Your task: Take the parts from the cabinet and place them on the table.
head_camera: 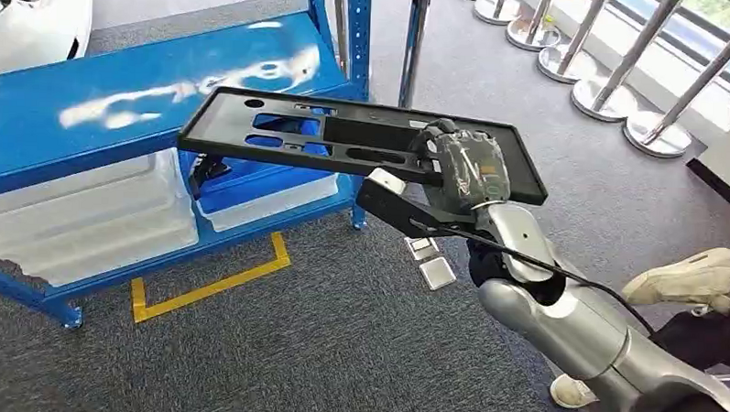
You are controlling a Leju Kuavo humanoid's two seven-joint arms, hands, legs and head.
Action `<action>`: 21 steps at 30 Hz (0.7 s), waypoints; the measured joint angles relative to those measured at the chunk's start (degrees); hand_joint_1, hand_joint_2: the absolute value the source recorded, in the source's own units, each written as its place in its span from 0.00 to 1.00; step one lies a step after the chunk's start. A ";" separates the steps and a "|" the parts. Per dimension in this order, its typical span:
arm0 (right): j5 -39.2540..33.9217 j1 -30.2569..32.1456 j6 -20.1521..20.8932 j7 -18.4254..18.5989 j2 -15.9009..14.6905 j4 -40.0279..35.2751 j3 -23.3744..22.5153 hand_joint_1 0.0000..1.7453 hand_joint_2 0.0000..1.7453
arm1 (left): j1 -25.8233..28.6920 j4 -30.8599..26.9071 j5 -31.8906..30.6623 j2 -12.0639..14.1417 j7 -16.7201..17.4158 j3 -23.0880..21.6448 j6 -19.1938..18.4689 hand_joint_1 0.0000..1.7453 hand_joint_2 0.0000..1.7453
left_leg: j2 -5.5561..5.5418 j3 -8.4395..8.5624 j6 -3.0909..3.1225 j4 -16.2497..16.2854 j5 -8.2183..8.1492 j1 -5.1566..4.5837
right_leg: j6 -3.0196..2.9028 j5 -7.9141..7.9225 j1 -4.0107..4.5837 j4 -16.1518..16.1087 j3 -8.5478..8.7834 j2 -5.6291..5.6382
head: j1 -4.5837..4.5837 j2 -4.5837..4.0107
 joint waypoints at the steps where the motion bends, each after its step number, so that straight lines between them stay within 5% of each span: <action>1: -0.22 -0.01 -0.11 0.00 0.00 0.00 0.00 1.00 1.00 | 0.18 0.00 -0.04 0.00 0.05 0.00 -0.02 0.00 1.00 | -1.70 1.38 0.17 -4.53 1.58 0.18 | 0.09 -0.04 -0.01 0.06 -0.20 0.33 | -0.22 0.00; 2: -0.39 -0.06 -0.15 0.00 0.00 0.00 0.02 1.00 1.00 | 0.24 0.00 -0.09 0.00 0.04 0.00 -0.02 0.00 1.00 | -2.29 1.79 0.23 -5.85 1.38 0.28 | 0.28 -0.07 0.39 0.62 -0.61 0.78 | -0.35 0.00; 6: -0.55 -0.11 -0.24 -0.02 -0.09 0.02 0.04 1.00 1.00 | 0.11 -0.07 -0.11 -0.11 0.04 0.00 -0.50 0.00 1.00 | -1.26 1.87 1.06 -6.93 1.58 0.35 | 1.65 0.39 0.12 0.39 -1.16 1.83 | -0.09 0.00; 7: -0.55 -0.17 -0.24 0.00 -0.13 0.02 0.04 1.00 1.00 | 0.13 -0.07 -0.17 -0.07 0.07 0.00 -0.50 0.00 1.00 | -0.82 2.09 1.34 -7.19 1.83 0.48 | 1.91 -0.61 0.05 1.31 -1.46 0.78 | 0.08 0.00; 10: -0.57 -0.43 -0.31 -0.07 -0.09 0.02 0.07 1.00 1.00 | 0.22 -0.07 -0.22 -0.07 0.09 0.00 -0.50 0.00 1.00 | -0.01 2.00 1.60 -7.31 1.96 0.45 | 2.82 -6.79 -0.41 13.00 -6.58 -1.34 | 1.25 0.00; 12: -0.64 -0.27 -0.31 -0.04 -0.09 0.11 0.13 1.00 1.00 | 0.24 -0.07 -0.22 -0.07 0.09 0.00 -0.50 0.00 1.00 | 0.51 1.98 1.61 -7.24 1.93 0.45 | 3.12 -7.68 -0.63 17.81 -8.77 -1.47 | 1.44 0.00; 14: -0.63 -0.33 -0.31 -0.04 -0.09 0.13 0.17 1.00 1.00 | 0.23 -0.04 -0.22 -0.07 0.13 0.00 -0.50 0.00 1.00 | 1.01 2.06 1.51 -7.14 1.78 0.51 | 3.30 -3.86 -0.84 12.82 -6.28 -1.69 | 1.62 0.00; 16: -0.61 -0.70 -0.31 -0.04 -0.09 0.13 0.17 1.00 1.00 | 0.22 -0.04 -0.22 -0.07 0.13 0.00 -0.50 0.00 1.00 | 1.31 2.23 1.05 -6.92 1.43 0.52 | 3.11 0.69 -0.84 1.93 -0.93 -3.33 | 1.84 0.00; 17: -0.61 -0.86 -0.31 -0.04 -0.09 0.13 0.17 1.00 1.00 | 0.21 -0.02 -0.24 0.00 0.13 0.00 -0.50 0.00 1.00 | 1.46 2.09 0.71 -6.81 1.37 0.10 | 2.88 -0.46 -0.11 0.82 -0.36 -4.31 | 1.92 0.00; 21: -0.63 -0.98 -0.41 -0.04 -0.07 0.13 0.17 1.00 1.00 | 0.21 -0.02 -0.26 0.04 0.15 0.00 -0.50 0.00 1.00 | 2.21 2.25 -0.35 -6.98 1.42 -0.06 | 1.22 -0.31 -0.09 0.15 -0.59 -3.03 | 1.42 0.00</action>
